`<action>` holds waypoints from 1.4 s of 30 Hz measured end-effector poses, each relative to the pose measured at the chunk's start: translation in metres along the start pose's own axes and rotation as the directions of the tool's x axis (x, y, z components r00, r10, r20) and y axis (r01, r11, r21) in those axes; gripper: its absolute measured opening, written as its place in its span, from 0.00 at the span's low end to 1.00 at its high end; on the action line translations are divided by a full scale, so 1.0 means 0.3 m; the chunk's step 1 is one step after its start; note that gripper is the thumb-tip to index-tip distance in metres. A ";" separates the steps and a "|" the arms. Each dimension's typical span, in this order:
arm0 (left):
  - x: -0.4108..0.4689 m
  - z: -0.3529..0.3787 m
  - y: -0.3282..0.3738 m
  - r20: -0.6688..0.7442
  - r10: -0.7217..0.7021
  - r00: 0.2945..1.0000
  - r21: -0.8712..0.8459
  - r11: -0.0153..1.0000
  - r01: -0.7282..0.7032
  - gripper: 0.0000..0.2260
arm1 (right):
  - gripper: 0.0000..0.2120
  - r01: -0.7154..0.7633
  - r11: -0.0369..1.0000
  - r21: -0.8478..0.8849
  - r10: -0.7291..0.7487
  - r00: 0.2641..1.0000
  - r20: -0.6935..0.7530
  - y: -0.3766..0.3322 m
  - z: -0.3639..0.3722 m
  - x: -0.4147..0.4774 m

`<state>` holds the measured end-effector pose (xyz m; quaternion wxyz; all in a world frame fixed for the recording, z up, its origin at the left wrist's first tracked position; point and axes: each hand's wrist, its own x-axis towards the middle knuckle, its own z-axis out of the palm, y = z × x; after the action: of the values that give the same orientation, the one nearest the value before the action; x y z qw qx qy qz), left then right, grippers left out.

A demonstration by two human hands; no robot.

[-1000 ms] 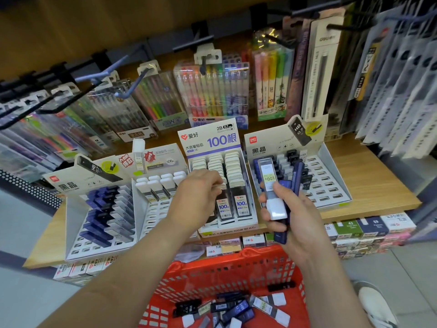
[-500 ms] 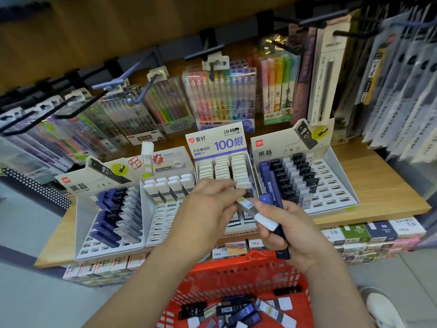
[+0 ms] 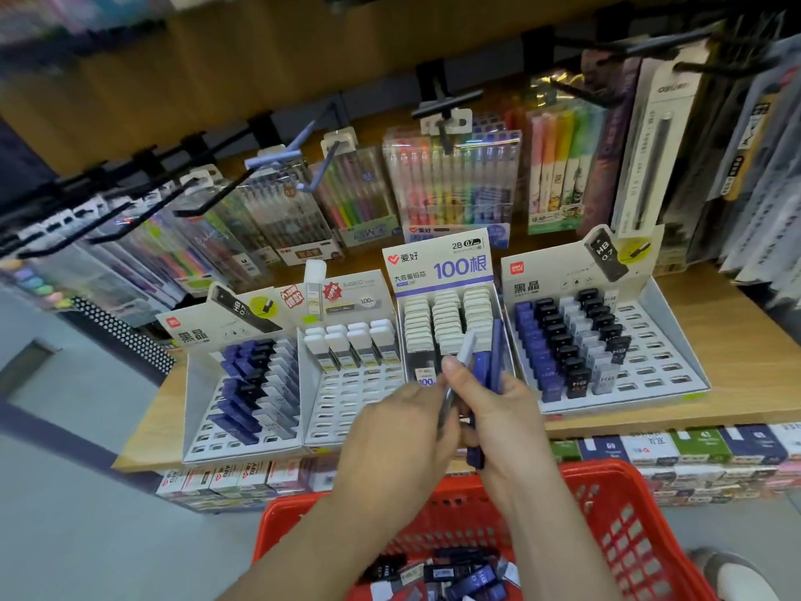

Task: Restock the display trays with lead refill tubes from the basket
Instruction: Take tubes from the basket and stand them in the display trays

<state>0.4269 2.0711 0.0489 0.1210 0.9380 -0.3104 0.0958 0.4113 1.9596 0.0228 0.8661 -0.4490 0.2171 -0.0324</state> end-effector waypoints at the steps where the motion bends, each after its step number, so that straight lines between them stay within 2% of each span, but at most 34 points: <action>1: 0.003 -0.016 -0.015 0.046 -0.024 0.999 0.001 1.000 0.024 0.12 | 0.12 0.001 1.000 -0.020 -0.001 1.000 -0.013 0.009 0.011 0.000; 3: 0.014 -0.065 -0.053 0.138 -0.094 0.986 -0.112 0.988 0.110 0.15 | 0.11 -0.021 0.998 -0.054 0.021 1.000 -0.008 0.016 0.022 0.001; 6: 0.054 -0.126 -0.102 0.117 -0.217 0.969 -0.257 0.936 0.240 0.15 | 0.13 -0.068 0.996 -0.054 0.074 0.991 0.114 0.018 0.038 0.003; 8: 0.080 -0.154 -0.155 0.170 -0.315 0.934 -0.465 0.810 0.358 0.06 | 0.15 -0.106 0.994 -0.031 0.110 0.965 0.237 0.026 0.047 0.001; 9: 0.089 -0.168 -0.177 0.255 -0.327 0.910 -0.594 0.690 0.414 0.02 | 0.16 -0.134 0.991 -0.019 0.133 0.946 0.295 0.030 0.053 -0.003; 10: 0.095 -0.175 -0.197 0.347 -0.302 0.888 -0.684 0.566 0.460 0.06 | 0.18 -0.166 0.986 -0.005 0.159 0.929 0.334 0.035 0.060 -0.007; 11: 0.096 -0.177 -0.212 0.418 -0.263 0.869 -0.722 0.485 0.494 0.08 | 0.19 -0.196 0.981 0.006 0.180 0.914 0.363 0.041 0.068 -0.010; 15: 0.110 -0.162 -0.259 0.496 -0.184 0.848 -0.727 0.446 0.522 0.05 | 0.21 -0.240 0.971 0.018 0.211 0.883 0.419 0.074 0.083 -0.006; 16: 0.116 -0.163 -0.275 0.524 -0.148 0.839 -0.714 0.460 0.528 0.05 | 0.22 -0.229 0.973 -0.019 0.215 0.882 0.420 0.083 0.080 0.000; 18: 0.126 -0.174 -0.311 0.577 -0.078 0.813 -0.648 0.562 0.514 0.07 | 0.26 -0.185 0.972 -0.144 0.228 0.889 0.398 0.103 0.076 0.011; 20: 0.139 -0.191 -0.339 0.584 -0.075 0.809 -0.597 0.636 0.489 0.07 | 0.26 -0.178 0.966 -0.186 0.236 0.902 0.361 0.115 0.082 0.021; 22: 0.157 -0.207 -0.369 0.513 -0.172 0.841 -0.622 0.600 0.503 0.06 | 0.21 -0.196 0.978 -0.077 0.210 0.932 0.294 0.105 0.092 0.033; 24: 0.178 -0.212 -0.424 0.364 -0.335 0.869 -0.640 0.588 0.495 0.07 | 0.18 -0.177 0.979 0.102 0.158 0.972 0.175 0.080 0.076 0.055; 27: 0.184 -0.182 -0.514 0.129 -0.454 0.881 -0.470 0.755 0.458 0.07 | 0.15 -0.095 0.943 0.320 0.086 0.995 0.041 0.032 0.023 0.080; 30: 0.162 -0.120 -0.543 0.026 -0.412 0.911 -0.322 0.859 0.398 0.09 | 0.15 -0.027 0.918 0.395 0.039 0.999 -0.023 0.006 -0.007 0.085; 34: 0.160 -0.056 -0.522 -0.060 -0.337 0.939 -0.286 0.908 0.308 0.08 | 0.15 -0.010 0.900 0.435 0.020 1.000 -0.017 0.013 0.004 0.090; 39: 0.160 -0.015 -0.504 -0.098 -0.162 0.982 -0.211 0.968 0.139 0.03 | 0.15 -0.096 0.900 0.426 0.063 0.994 0.091 0.030 0.028 0.072; 42: 0.164 -0.011 -0.522 -0.069 -0.078 0.995 -0.149 0.987 0.067 0.05 | 0.15 -0.103 0.915 0.390 0.072 0.993 0.093 0.022 0.027 0.064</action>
<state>0.5602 2.1663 0.0383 0.2044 0.9331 -0.2775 0.1031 0.4309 1.9649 0.0149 0.9469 -0.2565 0.1927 -0.0192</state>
